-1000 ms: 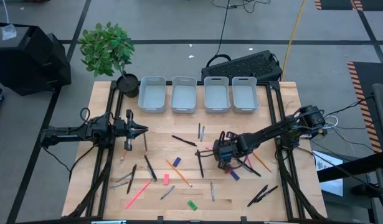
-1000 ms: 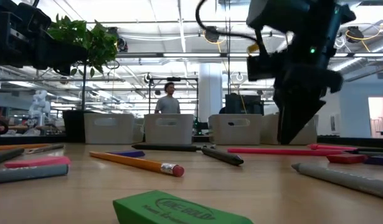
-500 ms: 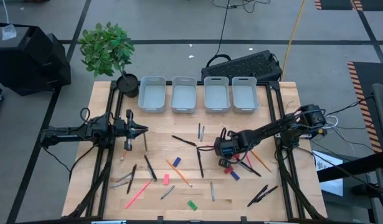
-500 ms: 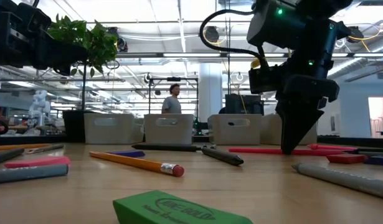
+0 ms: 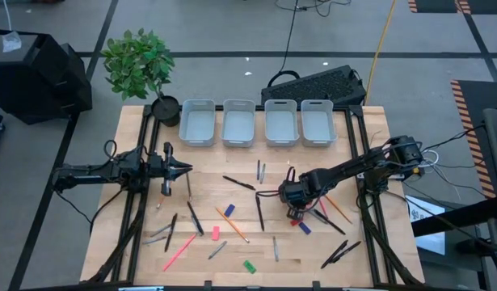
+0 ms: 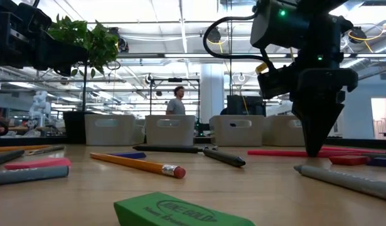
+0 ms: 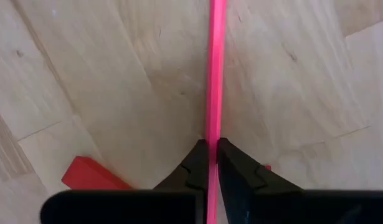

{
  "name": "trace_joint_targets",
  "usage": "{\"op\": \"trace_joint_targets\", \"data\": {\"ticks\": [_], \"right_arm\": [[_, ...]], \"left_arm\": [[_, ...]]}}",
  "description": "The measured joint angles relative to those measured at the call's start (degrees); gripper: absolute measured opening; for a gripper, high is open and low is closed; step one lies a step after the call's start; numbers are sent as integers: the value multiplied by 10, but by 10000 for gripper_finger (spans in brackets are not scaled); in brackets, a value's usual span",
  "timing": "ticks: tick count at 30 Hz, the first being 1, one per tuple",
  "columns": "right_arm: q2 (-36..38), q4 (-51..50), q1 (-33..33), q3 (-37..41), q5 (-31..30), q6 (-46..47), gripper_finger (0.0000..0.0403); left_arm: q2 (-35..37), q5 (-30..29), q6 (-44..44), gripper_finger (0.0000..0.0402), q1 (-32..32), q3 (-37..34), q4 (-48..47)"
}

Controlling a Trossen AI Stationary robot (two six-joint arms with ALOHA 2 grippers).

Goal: Sort crayons/erasers/pens/pencils in bins
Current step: Put the pink pencil into the middle right gray bin

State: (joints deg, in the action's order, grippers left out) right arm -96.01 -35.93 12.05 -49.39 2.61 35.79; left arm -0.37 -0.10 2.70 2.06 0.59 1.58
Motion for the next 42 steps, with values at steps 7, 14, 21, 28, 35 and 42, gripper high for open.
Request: {"op": "trace_joint_targets", "data": {"ticks": [7,14,21,28,35,42], "right_arm": [[0,8,-1,-14,0,-11,16],[-1,9,-26,-37,1,-20,16],[-3,10,-57,-50,-6,-38,16],[-3,22,-85,-51,-19,-43,15],[38,50,-108,-51,18,-7,15],[136,102,-147,-60,30,47,15]], "left_arm": [[0,0,0,44,0,0,0],[0,0,0,44,0,0,0],[0,0,0,44,0,0,0],[0,0,0,44,0,0,0],[0,0,0,44,0,0,0],[0,0,0,44,0,0,0]]}}
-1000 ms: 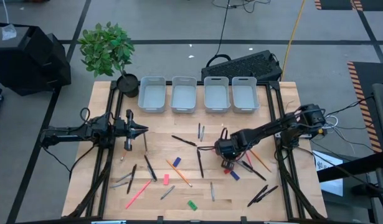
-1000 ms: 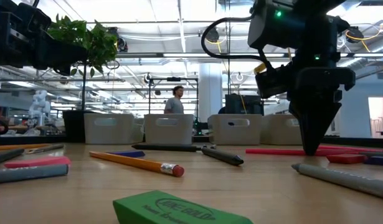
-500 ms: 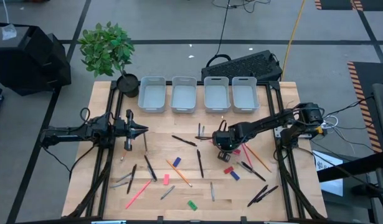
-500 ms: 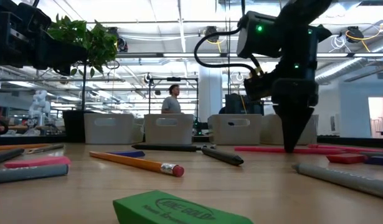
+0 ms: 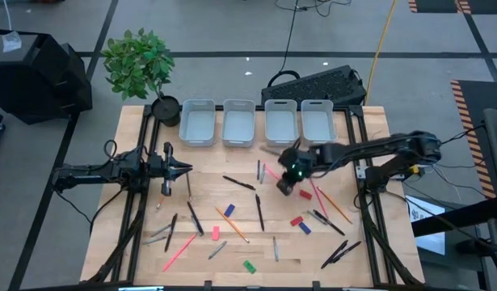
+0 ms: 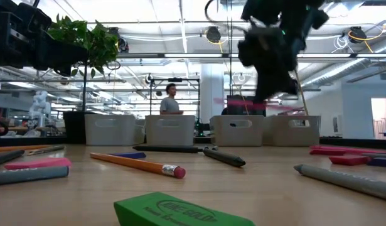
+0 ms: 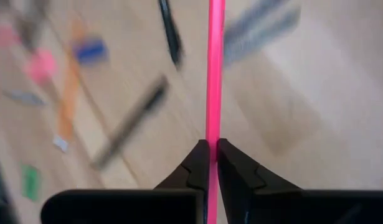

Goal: Sort crayons/erasers/pens/pencils in bins
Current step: Put the pink pencil into the middle right gray bin

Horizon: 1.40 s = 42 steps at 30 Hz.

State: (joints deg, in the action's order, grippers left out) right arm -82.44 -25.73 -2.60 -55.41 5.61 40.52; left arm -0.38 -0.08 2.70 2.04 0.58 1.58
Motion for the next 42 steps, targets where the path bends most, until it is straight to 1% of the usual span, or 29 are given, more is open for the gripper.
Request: {"op": "trace_joint_targets", "data": {"ticks": [3,7,11,13,16,19,23,30,33,36,42], "right_arm": [[16,14,-34,-42,-37,-7,15],[-2,7,-106,-122,-72,-24,15],[-49,-5,-192,-192,-76,-47,15],[-72,-9,-229,-215,-77,-63,15],[-107,-15,-273,-234,-77,-84,15],[-141,-47,-304,-240,-75,-110,15],[-180,-90,-318,-240,-72,-136,15],[-229,-89,-319,-240,-74,-166,15],[-239,-90,-319,-236,-109,-172,18],[-244,-93,-319,-232,-129,-173,31],[-241,-86,-319,-228,-130,-176,82]], "left_arm": [[0,0,0,44,0,0,0],[0,0,0,44,0,0,0],[0,0,0,44,0,0,0],[0,0,0,44,0,0,0],[0,0,0,44,0,0,0],[0,0,0,44,0,0,0],[0,0,0,44,0,0,0],[0,0,0,44,0,0,0],[0,0,0,44,0,0,0],[0,0,0,44,0,0,0],[0,0,0,44,0,0,0]]}}
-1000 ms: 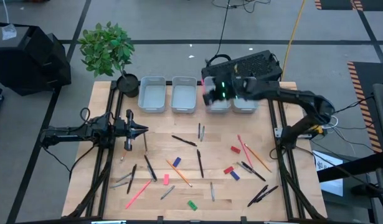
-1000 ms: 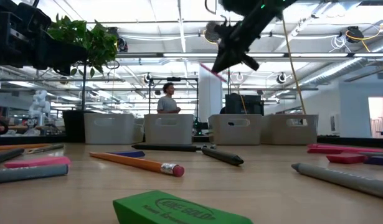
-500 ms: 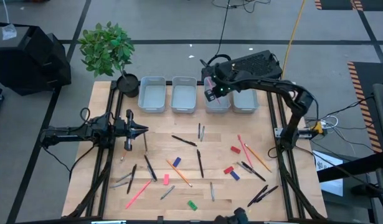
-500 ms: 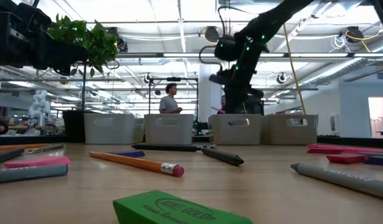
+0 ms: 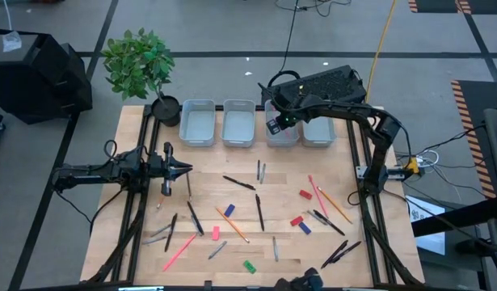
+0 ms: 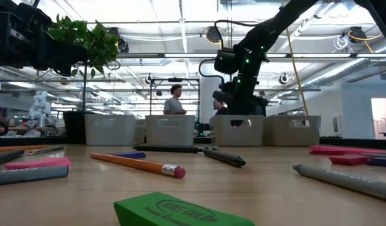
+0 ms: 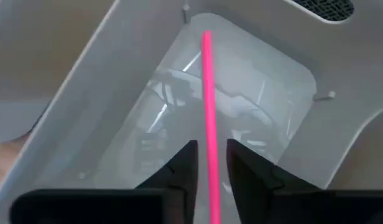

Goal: Sort crayons/erasers/pens/pencils in bins
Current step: Put the pink pencil into the middle right gray bin

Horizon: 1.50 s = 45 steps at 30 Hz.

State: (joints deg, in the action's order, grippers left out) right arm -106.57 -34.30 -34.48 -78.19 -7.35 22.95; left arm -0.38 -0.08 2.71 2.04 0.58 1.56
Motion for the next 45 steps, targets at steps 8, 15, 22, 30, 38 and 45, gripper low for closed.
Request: {"op": "trace_joint_targets", "data": {"ticks": [8,15,22,30,38,45], "right_arm": [[106,37,46,0,12,-45,113],[214,-29,223,0,-49,14,96],[219,-185,428,0,-62,259,95],[214,-289,535,70,-61,483,121],[215,-236,549,197,-18,494,130],[231,-211,610,221,-2,558,178]], "left_arm": [[0,0,0,44,0,0,0],[0,0,0,44,0,0,0],[0,0,0,44,0,0,0],[0,0,0,44,0,0,0],[0,0,0,44,0,0,0],[0,0,0,44,0,0,0]]}}
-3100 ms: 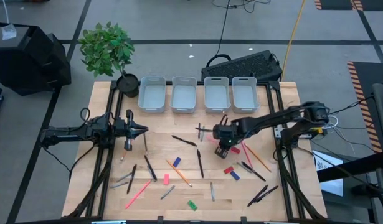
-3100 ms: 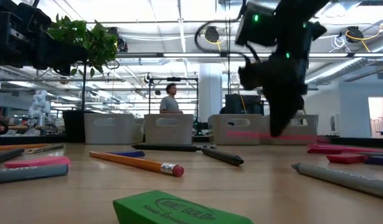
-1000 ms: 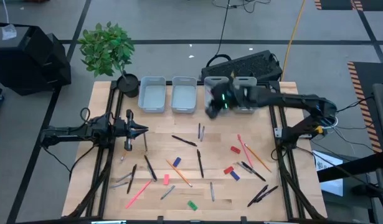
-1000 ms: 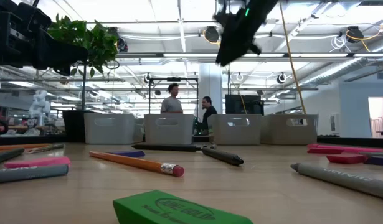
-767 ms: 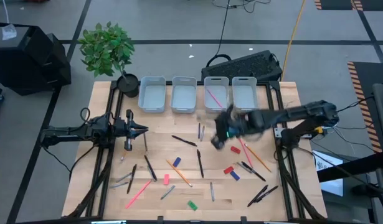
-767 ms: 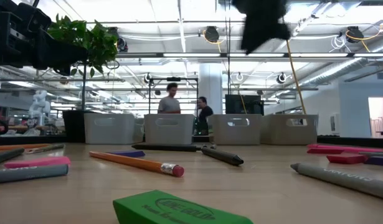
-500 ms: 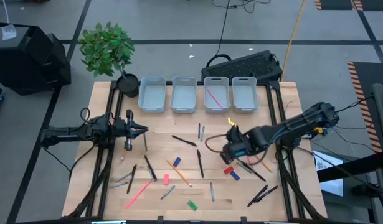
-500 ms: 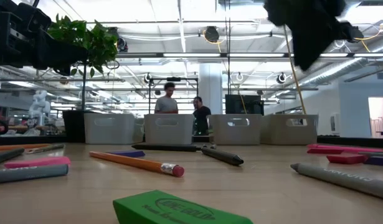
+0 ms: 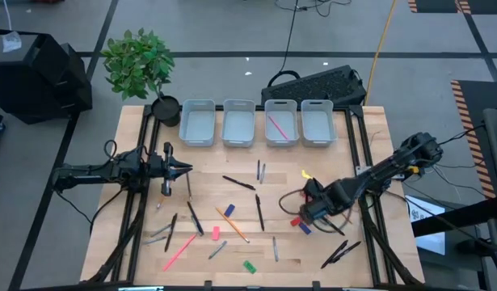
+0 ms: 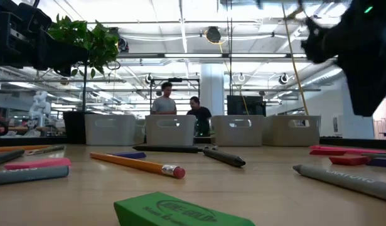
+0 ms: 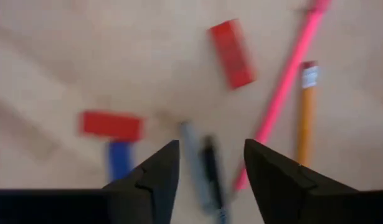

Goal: Sort crayons/erasers/pens/pencils in bins
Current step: Put the pink pencil into the middle right gray bin

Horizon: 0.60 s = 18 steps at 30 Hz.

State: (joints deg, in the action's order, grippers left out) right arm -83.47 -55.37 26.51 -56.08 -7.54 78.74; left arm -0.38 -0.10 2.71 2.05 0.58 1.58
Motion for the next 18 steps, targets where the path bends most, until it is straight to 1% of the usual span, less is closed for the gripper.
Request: {"op": "trace_joint_targets", "data": {"ticks": [3,6,13,18], "right_arm": [[6,14,24,0,-15,31,199],[6,21,29,12,-14,45,206],[5,66,12,63,1,53,196],[6,27,-7,78,15,69,189]], "left_arm": [[0,0,0,44,0,0,0],[0,0,0,44,0,0,0],[0,0,0,44,0,0,0],[0,0,0,44,0,0,0]]}}
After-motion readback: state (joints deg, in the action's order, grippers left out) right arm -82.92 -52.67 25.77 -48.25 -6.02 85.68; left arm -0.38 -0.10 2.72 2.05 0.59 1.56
